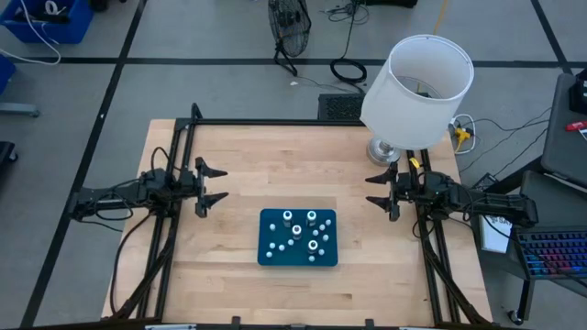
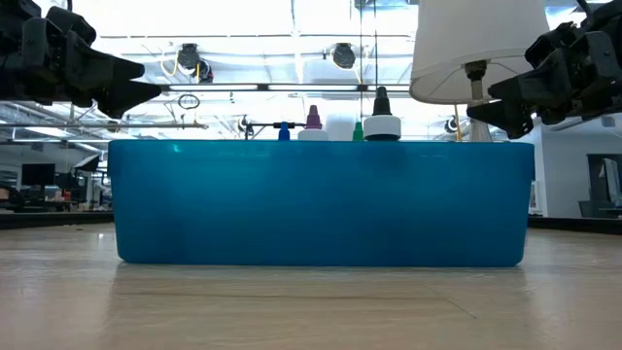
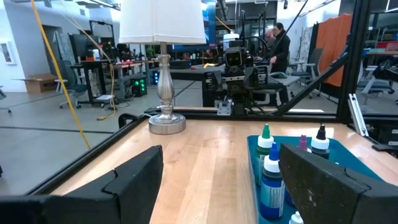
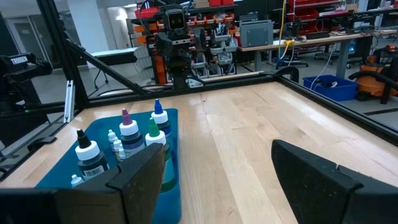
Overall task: Pick & Place food coloring
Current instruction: Return to Home Position
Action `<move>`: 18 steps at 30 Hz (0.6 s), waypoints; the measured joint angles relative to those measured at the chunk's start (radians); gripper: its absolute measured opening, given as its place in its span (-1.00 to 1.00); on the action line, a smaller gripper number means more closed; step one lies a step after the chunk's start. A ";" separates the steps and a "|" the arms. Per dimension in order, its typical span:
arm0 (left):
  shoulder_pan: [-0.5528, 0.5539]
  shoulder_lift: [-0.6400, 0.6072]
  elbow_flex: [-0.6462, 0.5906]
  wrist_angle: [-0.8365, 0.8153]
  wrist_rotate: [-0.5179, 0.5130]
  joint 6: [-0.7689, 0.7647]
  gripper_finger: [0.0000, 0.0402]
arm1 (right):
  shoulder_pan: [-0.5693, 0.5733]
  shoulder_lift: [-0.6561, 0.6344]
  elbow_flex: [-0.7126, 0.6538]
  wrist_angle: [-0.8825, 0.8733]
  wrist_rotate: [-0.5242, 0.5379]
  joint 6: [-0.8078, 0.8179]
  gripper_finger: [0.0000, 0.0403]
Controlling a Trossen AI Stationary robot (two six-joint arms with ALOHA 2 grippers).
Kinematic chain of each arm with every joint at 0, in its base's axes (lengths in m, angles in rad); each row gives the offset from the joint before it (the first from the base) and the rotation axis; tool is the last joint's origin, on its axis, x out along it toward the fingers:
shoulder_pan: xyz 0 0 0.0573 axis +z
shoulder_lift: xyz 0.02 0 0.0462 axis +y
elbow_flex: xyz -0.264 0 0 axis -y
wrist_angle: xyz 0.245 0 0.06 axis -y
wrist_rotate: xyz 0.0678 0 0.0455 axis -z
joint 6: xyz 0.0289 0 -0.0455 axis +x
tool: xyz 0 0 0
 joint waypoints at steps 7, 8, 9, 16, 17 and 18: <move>0.000 0.000 0.000 0.000 0.000 0.000 0.62 | 0.000 0.000 0.000 0.000 0.000 0.000 0.41; 0.000 0.000 0.000 0.000 0.000 0.000 0.62 | 0.000 0.000 0.000 0.000 0.000 0.000 0.40; 0.000 0.000 0.000 0.000 0.000 0.000 0.63 | 0.000 0.000 0.000 0.000 0.000 0.000 0.40; 0.000 0.000 0.000 0.000 0.000 0.000 0.60 | 0.000 0.000 0.000 0.000 0.000 0.000 0.41; 0.000 0.000 0.000 0.000 0.000 0.000 0.59 | 0.000 0.000 0.000 0.000 0.000 0.000 0.41; 0.000 0.000 0.000 0.000 0.000 0.000 0.58 | 0.000 0.000 0.000 0.000 0.000 0.000 0.41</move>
